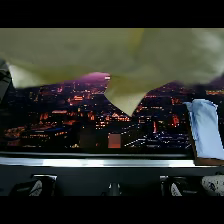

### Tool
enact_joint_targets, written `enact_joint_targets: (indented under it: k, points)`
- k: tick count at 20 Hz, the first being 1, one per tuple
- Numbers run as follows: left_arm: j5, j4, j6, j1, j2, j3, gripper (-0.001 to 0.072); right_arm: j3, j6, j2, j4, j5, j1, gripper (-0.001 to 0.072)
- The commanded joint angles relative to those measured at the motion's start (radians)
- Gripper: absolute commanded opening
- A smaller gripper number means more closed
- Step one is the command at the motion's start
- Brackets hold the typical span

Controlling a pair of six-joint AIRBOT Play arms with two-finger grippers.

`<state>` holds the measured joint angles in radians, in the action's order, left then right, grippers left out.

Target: Fold the shirts.

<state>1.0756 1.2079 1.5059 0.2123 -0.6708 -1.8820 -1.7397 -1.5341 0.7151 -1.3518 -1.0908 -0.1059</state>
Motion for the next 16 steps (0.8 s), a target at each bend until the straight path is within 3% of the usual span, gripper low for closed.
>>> enact_joint_targets:
  k: [1, 5, 10, 12, 16]
  points:
    - [0.142, 0.082, 0.035, 0.0, 0.03, -0.056, 0.0023, -0.029, -0.035, -0.083, -0.089, -0.064, 0.0, 0.0021]
    - [0.253, 0.096, -0.045, 0.0, -0.075, 0.018, 0.0023, -0.029, -0.034, 0.005, -0.088, -0.142, 0.0, 0.0021]
    - [0.285, 0.099, -0.07, -0.002, -0.295, 0.33, 0.0023, -0.01, -0.031, 0.406, -0.032, -0.516, 0.0, 0.0021]
    - [0.222, 0.098, -0.071, -0.002, -0.405, 0.488, 0.0023, 0.047, -0.022, 0.595, 0.05, -0.495, 0.003, 0.0021]
    - [0.013, 0.093, -0.075, -0.019, -0.684, 0.565, 0.0025, 0.075, -0.042, 0.929, 0.06, -0.211, 0.092, 0.0022]
